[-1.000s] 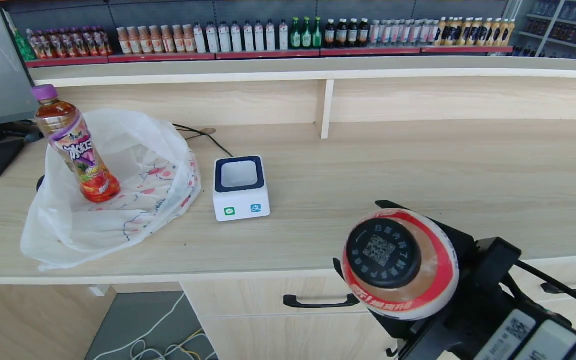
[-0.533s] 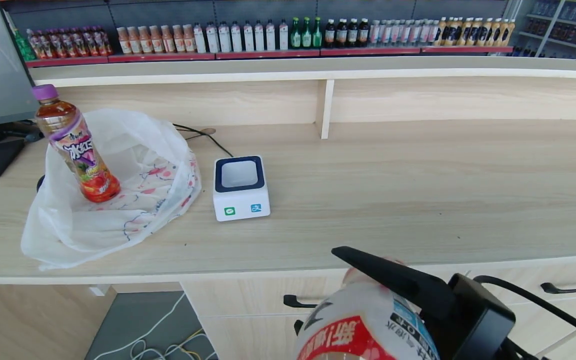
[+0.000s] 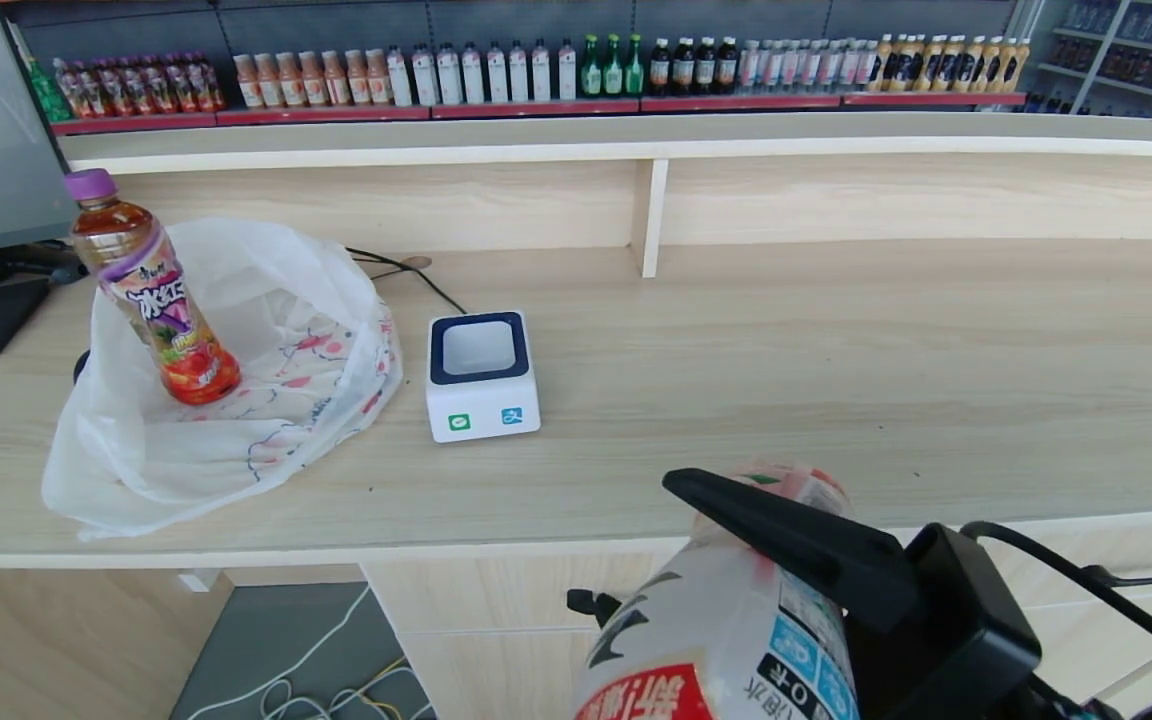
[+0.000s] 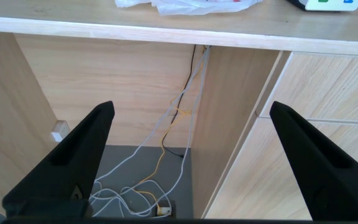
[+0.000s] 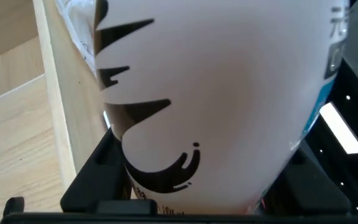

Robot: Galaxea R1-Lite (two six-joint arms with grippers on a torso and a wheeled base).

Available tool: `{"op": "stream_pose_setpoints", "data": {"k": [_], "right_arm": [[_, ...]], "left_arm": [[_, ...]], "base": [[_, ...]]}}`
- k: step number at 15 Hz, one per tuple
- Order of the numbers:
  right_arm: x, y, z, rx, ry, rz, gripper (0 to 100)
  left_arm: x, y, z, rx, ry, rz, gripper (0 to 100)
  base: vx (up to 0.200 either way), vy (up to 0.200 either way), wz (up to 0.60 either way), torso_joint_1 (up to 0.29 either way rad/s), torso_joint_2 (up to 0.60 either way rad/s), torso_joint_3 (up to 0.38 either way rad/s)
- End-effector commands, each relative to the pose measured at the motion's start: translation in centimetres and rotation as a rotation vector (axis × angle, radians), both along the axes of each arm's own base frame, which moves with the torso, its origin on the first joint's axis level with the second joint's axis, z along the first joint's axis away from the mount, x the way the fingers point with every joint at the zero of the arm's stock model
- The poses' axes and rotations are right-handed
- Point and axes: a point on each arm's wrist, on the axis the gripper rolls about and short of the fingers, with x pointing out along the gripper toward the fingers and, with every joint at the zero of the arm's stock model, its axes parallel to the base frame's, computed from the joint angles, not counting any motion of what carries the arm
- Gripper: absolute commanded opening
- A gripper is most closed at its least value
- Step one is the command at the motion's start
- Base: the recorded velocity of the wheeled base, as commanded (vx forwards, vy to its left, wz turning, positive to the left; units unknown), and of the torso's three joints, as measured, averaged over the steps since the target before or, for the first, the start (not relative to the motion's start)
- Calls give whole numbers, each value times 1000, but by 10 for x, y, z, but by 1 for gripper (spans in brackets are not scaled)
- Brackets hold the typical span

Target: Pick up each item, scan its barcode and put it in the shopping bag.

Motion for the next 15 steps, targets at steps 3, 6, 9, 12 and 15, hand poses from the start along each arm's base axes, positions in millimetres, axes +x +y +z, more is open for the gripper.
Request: {"op": "stream_pose_setpoints", "data": {"k": [3,6,9,12,15], "right_arm": [[1,3,4,-33,-96,-25,0],[6,5,11,-53,-208,-13,0],[11,10,15,-53,-266,27,0],[11,10,17,-64,-308,20,0],[12,8,18,-70,-324,8,0]], "left_arm": [[0,0,0,0,-1,0,100],[0,0,0,0,-1,0,100],[0,0,0,0,-1,0,100],[0,0,0,0,-1,0,100],[0,0,0,0,-1,0,100]], "base": [[0,0,0,0,0,0],[0,0,0,0,0,0],[0,0,0,0,0,0],[0,0,0,0,0,0],[0,0,0,0,0,0]]}}
